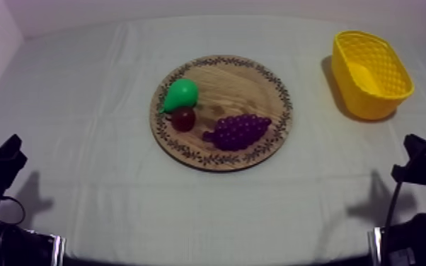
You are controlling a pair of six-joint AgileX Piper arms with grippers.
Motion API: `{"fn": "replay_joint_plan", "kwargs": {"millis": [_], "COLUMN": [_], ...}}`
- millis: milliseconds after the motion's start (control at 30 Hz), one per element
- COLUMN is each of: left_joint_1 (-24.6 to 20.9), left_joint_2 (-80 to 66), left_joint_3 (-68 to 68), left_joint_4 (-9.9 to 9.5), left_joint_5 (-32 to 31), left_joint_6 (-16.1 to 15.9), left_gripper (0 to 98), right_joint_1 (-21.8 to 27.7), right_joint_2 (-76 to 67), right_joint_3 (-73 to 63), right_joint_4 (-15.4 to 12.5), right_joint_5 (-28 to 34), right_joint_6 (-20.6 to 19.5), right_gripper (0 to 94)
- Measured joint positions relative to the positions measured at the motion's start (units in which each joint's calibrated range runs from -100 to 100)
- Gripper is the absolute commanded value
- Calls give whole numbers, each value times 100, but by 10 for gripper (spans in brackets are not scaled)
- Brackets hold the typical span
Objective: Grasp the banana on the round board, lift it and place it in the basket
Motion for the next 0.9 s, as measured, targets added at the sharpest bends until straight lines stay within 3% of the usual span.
{"fn": "replay_joint_plan", "kwargs": {"millis": [200,433,900], "left_joint_1": [0,0,0], "left_joint_2": [0,0,0], "left_joint_3": [0,0,0], "left_joint_4": [0,0,0], "left_joint_5": [0,0,0], "left_joint_6": [0,0,0], "left_gripper": [1,1,1], "right_joint_1": [70,81,86], "right_joint_2": [0,0,0], "right_joint_3": [167,181,181], "right_joint_4": [178,208,208], "right_joint_5": [-626,-644,-661], "right_joint_6": [-132,350,364], "right_gripper": [5,5,5]}}
